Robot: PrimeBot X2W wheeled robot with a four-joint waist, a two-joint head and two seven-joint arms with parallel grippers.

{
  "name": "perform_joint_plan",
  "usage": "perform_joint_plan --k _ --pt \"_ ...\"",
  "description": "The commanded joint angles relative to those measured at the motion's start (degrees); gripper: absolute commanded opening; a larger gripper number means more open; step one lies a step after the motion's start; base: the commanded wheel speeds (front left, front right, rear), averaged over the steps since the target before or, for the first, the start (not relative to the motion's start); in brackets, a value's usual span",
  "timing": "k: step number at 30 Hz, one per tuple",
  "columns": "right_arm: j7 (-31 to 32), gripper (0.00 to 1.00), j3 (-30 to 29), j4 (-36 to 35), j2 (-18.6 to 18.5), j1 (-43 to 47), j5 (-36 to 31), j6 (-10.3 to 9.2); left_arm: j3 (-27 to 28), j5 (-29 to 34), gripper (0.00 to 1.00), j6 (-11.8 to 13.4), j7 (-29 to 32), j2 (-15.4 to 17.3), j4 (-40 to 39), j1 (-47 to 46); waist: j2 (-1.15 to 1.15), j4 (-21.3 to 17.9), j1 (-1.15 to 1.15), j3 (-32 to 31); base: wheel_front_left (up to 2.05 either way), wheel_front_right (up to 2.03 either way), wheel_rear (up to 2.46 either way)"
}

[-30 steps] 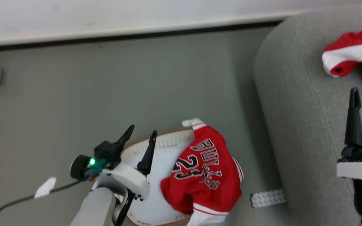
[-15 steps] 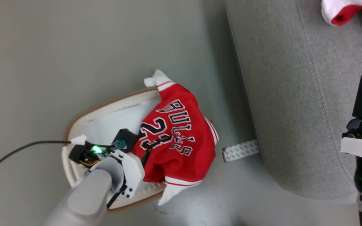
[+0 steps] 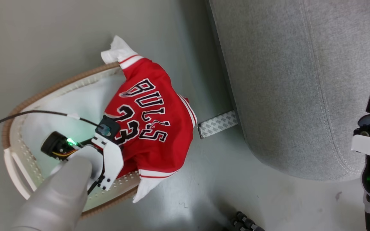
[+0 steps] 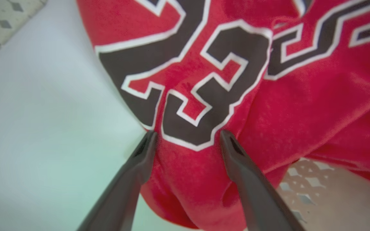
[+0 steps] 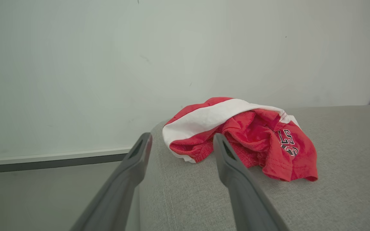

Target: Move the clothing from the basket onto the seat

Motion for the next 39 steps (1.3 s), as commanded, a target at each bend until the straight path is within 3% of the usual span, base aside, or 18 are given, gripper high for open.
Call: perform_joint_plan --k 1,6,7,8,9,18,30,39 --pt "0.0 1.00 -0.5 -0.5 0.2 0.9 0.8 -0.13 -0.9 -0.6 1.00 0.1 1.0 0.5 1.2 -1.2 0.00 -0.5 -0.01 1.3 0.00 0.00 0.00" --pt "0.0 1.00 -1.4 -1.1 0.2 1.9 2.1 -0.13 -4.5 -2.2 1.00 0.1 4.2 0.3 3.8 -2.2 0.00 -0.3 -0.01 2.1 0.00 0.00 0.00" --pt "0.0 1.00 -1.5 -1.2 0.2 2.0 2.2 -0.13 -5.2 -2.3 0.73 0.1 4.2 0.4 3.9 -2.4 0.00 -0.3 -0.01 2.2 0.00 0.00 0.00" --pt "0.0 1.00 -1.5 -1.2 0.2 2.1 2.4 -0.13 -5.8 -2.7 0.28 0.1 4.0 0.4 3.9 -2.5 0.00 -0.2 -0.01 2.2 0.00 0.00 0.00" --pt "0.0 1.00 -1.6 -1.1 0.2 2.1 2.4 -0.13 -6.4 -3.3 0.00 0.1 3.6 0.5 3.8 -2.6 0.00 -0.2 -0.01 2.3 0.00 0.00 0.00" --pt "0.0 1.00 -0.7 0.9 0.2 -0.9 3.0 -0.13 -8.3 -6.9 0.00 0.1 -2.0 1.9 3.5 -3.6 0.00 -0.9 -0.01 -0.3 0.00 0.00 0.00" --pt "0.0 1.00 -2.8 2.8 0.1 1.6 -3.1 -0.13 -9.9 -13.4 0.00 0.1 -12.8 -5.6 2.0 2.5 0.00 6.3 -0.01 -17.5 0.00 0.00 0.00" --pt "0.0 1.00 -2.3 6.7 -1.9 7.6 -3.7 -0.13 -10.6 -18.8 0.00 0.1 -18.9 -9.9 -5.4 8.2 0.00 12.8 -0.01 -33.0 0.00 0.00 0.00"
